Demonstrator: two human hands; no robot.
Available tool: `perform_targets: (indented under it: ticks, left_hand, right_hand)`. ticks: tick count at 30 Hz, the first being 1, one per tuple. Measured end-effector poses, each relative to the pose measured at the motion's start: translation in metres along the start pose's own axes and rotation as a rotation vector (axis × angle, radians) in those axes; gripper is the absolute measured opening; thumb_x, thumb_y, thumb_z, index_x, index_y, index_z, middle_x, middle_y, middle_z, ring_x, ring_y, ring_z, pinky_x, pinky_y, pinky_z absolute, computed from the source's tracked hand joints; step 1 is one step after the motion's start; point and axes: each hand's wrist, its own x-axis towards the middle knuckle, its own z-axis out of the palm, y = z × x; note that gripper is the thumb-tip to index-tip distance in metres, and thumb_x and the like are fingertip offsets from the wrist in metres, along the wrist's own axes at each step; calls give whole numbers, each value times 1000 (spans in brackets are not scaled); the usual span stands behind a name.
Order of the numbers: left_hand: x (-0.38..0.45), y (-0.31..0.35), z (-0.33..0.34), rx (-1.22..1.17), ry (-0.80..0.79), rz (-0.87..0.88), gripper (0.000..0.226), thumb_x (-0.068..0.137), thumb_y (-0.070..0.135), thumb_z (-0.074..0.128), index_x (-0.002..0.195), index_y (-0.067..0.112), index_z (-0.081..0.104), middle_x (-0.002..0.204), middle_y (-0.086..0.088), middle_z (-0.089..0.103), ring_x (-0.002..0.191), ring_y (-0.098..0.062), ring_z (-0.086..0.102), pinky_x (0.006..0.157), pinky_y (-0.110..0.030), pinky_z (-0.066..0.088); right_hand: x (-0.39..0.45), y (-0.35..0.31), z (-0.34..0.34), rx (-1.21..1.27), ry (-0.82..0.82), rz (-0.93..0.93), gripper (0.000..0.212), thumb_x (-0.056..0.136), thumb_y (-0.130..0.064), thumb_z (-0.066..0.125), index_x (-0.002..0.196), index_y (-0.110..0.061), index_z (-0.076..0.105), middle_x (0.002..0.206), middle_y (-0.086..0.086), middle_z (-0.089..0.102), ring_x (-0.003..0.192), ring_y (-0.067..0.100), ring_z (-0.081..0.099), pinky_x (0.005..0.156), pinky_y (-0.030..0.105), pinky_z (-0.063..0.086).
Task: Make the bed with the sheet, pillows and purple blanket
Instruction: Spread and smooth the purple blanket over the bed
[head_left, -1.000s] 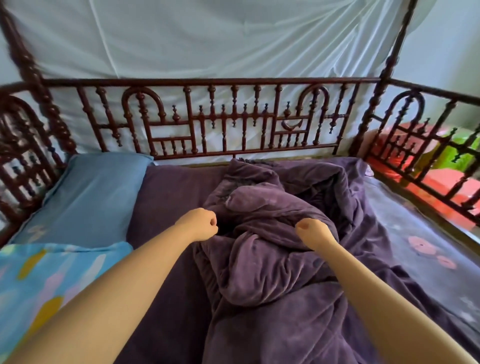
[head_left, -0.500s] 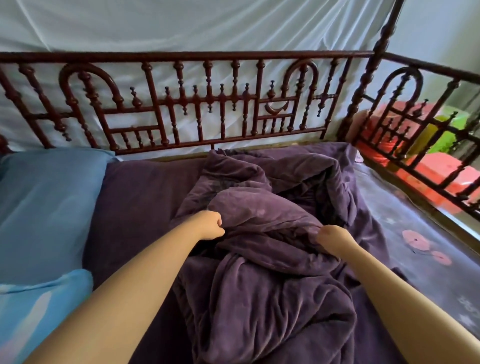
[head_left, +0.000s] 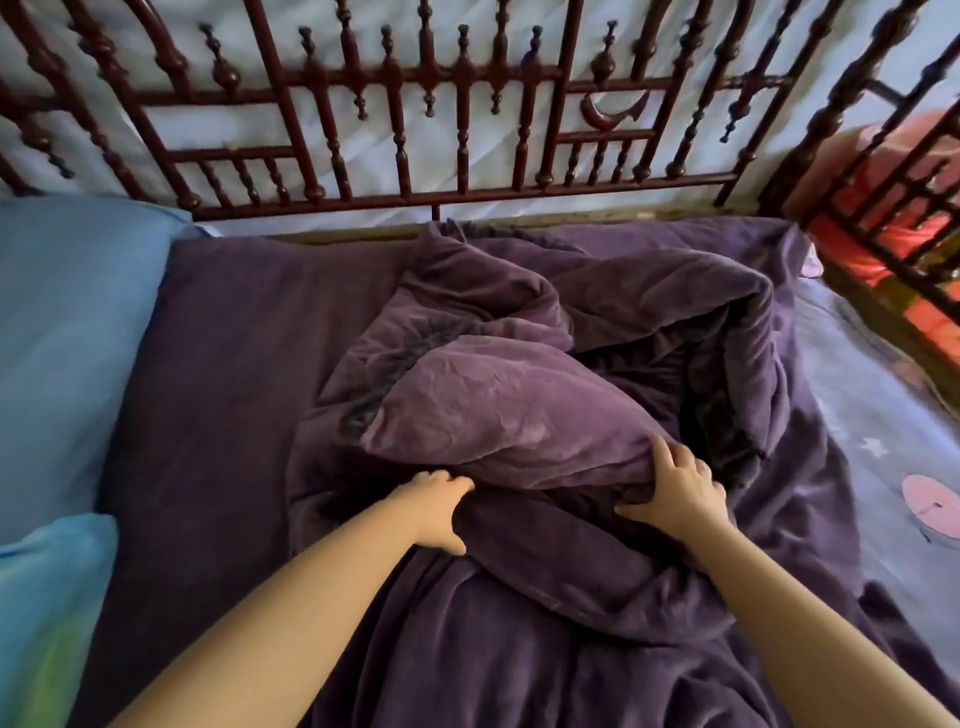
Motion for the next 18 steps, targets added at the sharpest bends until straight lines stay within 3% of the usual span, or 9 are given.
perform_targets:
  ticks: [4,7,10,13,16,17,18]
  left_hand:
    - [23,12,20,156,90,-37,77,81,34,62,145,19,21,142,-15,24,133,-33,29,107,-44,34]
    - [32,17,30,131,225,-78,63,85,28,57,141,26,30,139,-12,27,130,-31,30,103,-40,37]
    - [31,20,29,-37,298,-115,49,87,13,49,134,25,44,137,-10,33,128,-28,33,102,-36,38]
    - [19,18,19,-220,328,-88,39,91,7,43,127,15,55,138,-7,44,128,-25,39,103,-33,38]
    - [-7,18,2,-499,407,-70,26,89,8,43,96,7,68,117,-18,63,114,-30,56,85,-27,42]
    - [-20,19,-7,-622,448,-100,27,90,9,41,92,7,69,114,-20,65,111,-29,59,81,-24,40]
    - [-31,18,-14,-737,489,-129,29,93,8,41,99,4,69,117,-20,65,111,-26,59,83,-22,39]
  right_hand:
    - [27,-1,12,-76,29,-52,95,73,-52,65,146,-23,13,143,13,35,129,36,38,101,45,38]
    - [36,5,15,-72,63,-77,65,82,-37,57,136,-12,33,127,17,54,113,37,54,90,41,48]
    - [37,11,6,121,126,-22,42,85,-29,54,121,-7,50,114,23,64,103,40,60,80,39,47]
    - [32,18,-13,409,150,50,32,86,-24,56,111,-3,59,111,26,65,105,41,59,82,39,45]
    - [16,20,-42,696,164,72,30,88,-13,54,112,3,61,116,27,64,111,38,56,88,39,41]
    - [7,21,-54,793,182,71,30,89,-10,52,113,5,60,118,27,62,113,37,55,89,38,40]
    - [-3,22,-65,882,189,85,31,91,-9,49,115,7,59,120,27,61,114,36,54,88,35,39]
